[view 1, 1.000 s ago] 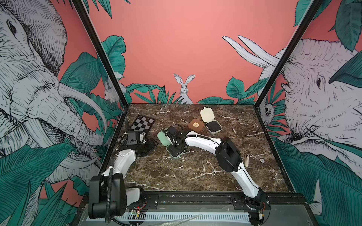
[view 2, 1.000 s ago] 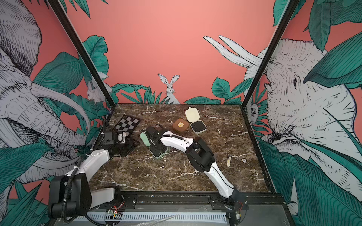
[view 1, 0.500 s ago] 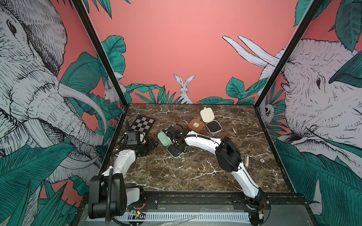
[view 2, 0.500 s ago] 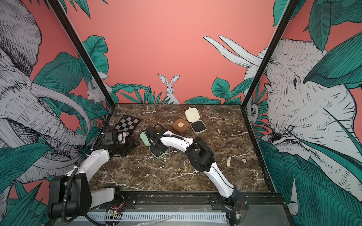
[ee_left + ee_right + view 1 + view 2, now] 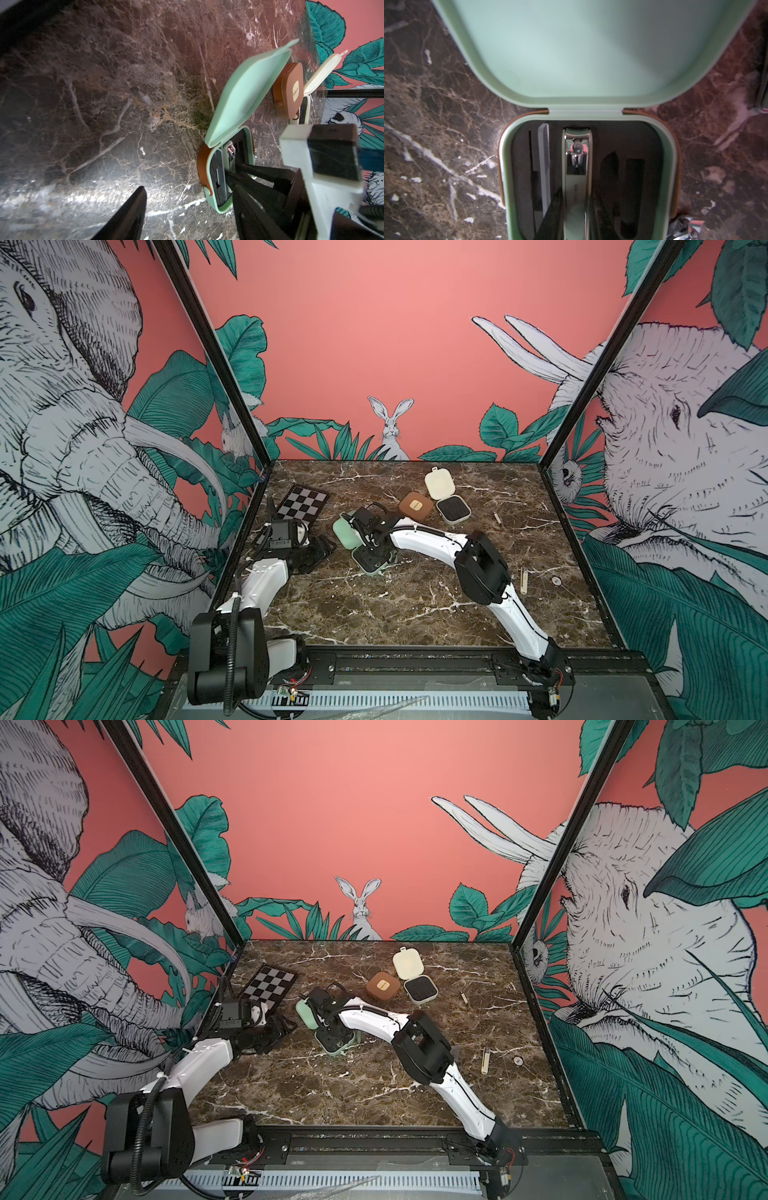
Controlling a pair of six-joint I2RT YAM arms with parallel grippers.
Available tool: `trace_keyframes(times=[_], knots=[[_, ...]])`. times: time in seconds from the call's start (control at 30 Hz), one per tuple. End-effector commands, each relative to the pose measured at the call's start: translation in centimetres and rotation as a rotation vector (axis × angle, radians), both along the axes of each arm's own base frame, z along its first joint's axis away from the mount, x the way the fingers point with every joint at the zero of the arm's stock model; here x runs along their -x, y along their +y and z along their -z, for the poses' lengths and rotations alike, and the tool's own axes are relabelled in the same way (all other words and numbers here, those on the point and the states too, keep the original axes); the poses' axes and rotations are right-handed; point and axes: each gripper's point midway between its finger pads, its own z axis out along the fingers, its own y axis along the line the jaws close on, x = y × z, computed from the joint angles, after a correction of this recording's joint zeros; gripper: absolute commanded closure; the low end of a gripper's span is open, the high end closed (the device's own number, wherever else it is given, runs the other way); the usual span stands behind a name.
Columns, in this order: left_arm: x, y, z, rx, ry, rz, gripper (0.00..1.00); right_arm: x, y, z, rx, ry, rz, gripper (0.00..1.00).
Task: Organize nail clipper sets
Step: Place the nail clipper in the storage box.
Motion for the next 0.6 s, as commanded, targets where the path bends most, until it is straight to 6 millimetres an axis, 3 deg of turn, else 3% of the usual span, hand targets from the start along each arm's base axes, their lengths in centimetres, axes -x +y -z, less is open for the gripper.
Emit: trace_keyframes(times=[0.0, 0.23, 0.47, 0.57], knots=[[-0.1, 0.0, -0.5, 0.0, -0.024, 0.002, 0.32, 0.6, -1.0, 0.5, 0.047, 0.017, 0.014, 0.79], [0.0, -0.1, -0.5, 0.003, -0.022, 0.001, 0.32, -1.0, 0.6, -4.5, -0.023, -0.049, 0.014, 0.64], [0.1, -0.1, -0.6, 0.0, -0.023, 0.005, 0.32, -1.8, -0.2, -5.7, -0.02, -0.07, 0.034, 0.62], [0.1, 0.0, -0.6, -0.003, -0.023, 0.003, 0.32, -3.6, -1.1, -6.5, -0.035, -0.087, 0.076, 0.63]])
